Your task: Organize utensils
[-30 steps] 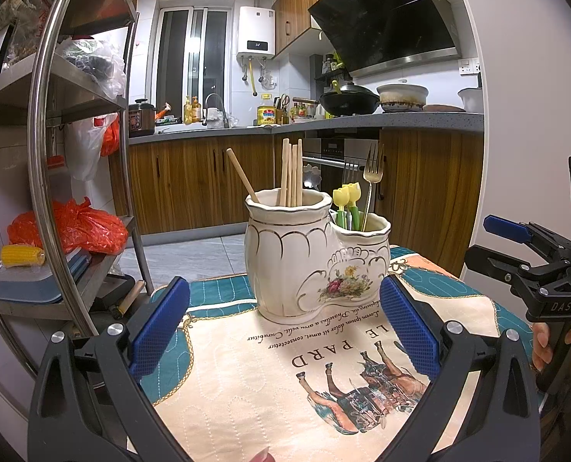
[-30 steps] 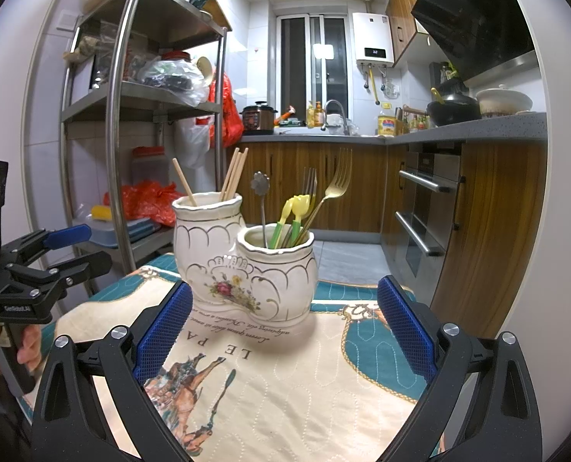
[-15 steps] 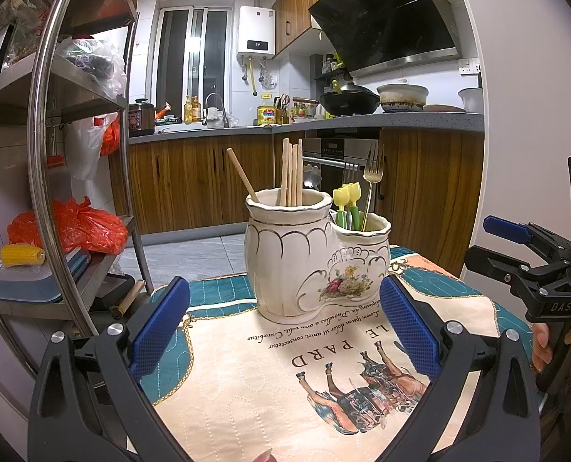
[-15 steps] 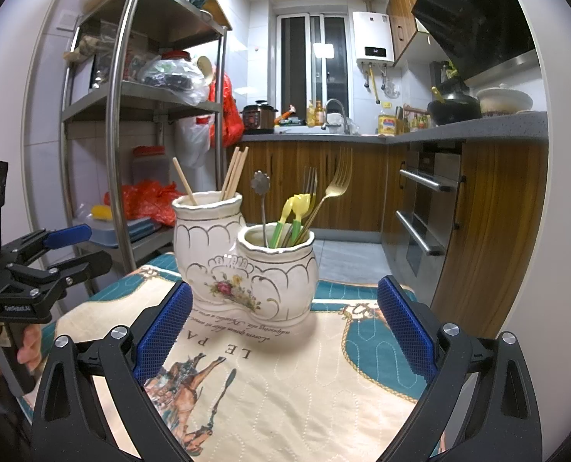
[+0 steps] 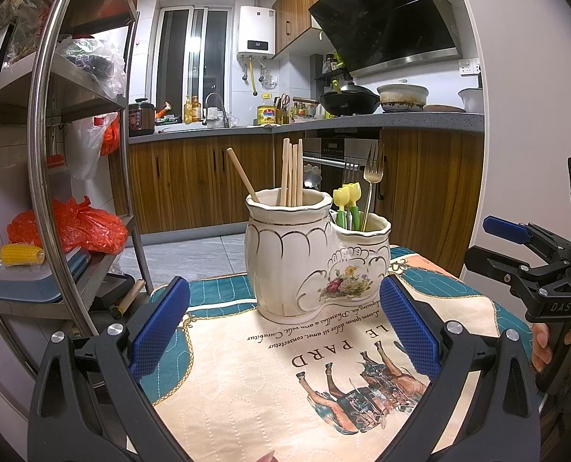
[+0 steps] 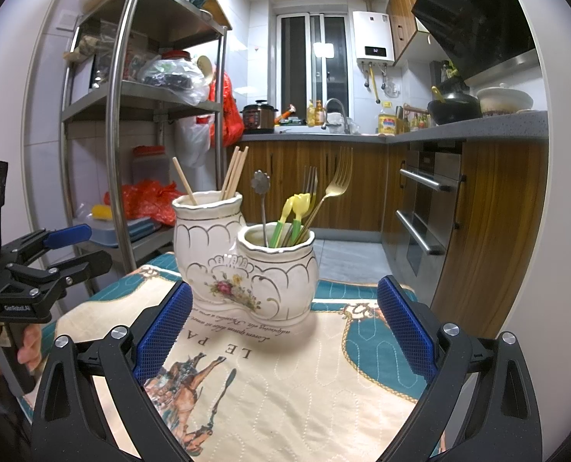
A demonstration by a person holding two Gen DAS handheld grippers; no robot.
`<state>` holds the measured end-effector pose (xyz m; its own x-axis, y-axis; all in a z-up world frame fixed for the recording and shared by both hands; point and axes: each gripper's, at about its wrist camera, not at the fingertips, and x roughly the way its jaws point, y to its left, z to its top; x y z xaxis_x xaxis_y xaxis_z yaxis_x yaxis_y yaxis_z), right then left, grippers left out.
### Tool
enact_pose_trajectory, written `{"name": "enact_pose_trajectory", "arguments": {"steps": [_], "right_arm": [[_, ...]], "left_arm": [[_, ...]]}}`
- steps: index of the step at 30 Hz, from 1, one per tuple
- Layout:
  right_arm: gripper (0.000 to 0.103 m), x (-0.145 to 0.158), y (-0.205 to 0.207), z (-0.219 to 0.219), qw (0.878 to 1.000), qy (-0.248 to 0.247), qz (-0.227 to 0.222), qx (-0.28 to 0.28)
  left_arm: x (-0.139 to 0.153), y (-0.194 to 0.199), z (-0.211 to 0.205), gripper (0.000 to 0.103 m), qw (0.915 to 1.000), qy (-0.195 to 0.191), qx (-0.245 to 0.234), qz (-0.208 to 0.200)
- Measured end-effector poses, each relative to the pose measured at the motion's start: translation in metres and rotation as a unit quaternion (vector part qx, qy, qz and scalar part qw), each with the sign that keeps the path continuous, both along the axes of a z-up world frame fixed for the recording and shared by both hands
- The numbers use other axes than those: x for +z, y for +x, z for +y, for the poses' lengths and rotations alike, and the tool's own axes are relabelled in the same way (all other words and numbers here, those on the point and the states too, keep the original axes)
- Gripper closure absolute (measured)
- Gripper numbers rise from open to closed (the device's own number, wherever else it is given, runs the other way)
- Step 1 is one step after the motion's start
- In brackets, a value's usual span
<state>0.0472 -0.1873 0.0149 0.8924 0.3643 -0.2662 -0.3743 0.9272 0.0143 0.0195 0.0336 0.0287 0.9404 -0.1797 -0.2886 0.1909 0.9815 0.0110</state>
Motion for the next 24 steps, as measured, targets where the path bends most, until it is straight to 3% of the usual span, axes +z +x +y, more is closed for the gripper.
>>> {"name": "enact_pose_trajectory", "arguments": {"steps": [14,18,24], "right_arm": [[0.007,0.0,0.0003,-0.0003,1.0,0.0,0.0,0.0],[0.007,0.0001,0.0002,0.0,1.0,0.0,0.0,0.0],[0.007,0.0002,-0.0001,-0.0001,1.0,0.0,0.0,0.0]], "left_arm": [[-0.0006,-0.0006,-0.0001,0.006,1.0,0.0,0.003,-0.004],[-0.0007,-0.0021,-0.001,0.013,1.0,0.001,0.003,-0.008],[-0.0006,-0.0007,-0.0013,0.012,1.0,0.0,0.003,-0.001]]}}
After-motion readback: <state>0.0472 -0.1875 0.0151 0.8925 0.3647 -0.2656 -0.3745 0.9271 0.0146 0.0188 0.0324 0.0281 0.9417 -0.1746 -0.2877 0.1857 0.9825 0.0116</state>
